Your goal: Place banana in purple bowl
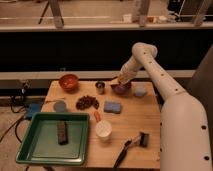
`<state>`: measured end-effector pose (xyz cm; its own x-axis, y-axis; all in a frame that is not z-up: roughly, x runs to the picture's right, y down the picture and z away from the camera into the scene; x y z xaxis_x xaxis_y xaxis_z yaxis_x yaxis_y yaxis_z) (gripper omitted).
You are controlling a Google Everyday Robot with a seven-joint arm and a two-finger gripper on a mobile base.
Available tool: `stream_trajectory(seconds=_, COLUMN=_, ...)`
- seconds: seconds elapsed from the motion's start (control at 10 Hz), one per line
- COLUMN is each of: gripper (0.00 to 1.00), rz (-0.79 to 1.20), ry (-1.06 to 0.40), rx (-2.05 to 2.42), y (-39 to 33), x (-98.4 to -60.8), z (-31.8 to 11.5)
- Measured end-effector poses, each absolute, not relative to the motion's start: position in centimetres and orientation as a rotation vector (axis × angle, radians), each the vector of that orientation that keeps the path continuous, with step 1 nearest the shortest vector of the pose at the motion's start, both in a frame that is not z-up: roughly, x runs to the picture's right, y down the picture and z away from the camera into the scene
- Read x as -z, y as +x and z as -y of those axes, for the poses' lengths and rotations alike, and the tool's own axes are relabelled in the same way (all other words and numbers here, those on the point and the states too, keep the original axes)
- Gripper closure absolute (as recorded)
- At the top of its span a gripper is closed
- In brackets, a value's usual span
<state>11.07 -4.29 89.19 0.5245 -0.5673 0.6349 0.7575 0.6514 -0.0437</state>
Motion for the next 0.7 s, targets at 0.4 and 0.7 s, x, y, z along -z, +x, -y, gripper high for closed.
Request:
stream_trajectory(seconds=0.4, gripper=0.52, rz=0.626, ry=-0.331, rx=0.81, y=11.29, x=-89.3, z=4.22)
stream_trajectory(seconds=0.7, gripper=0.39, rz=0.625, ry=-0.326, rx=0.811, y=11.36, x=-89.36, z=4.32)
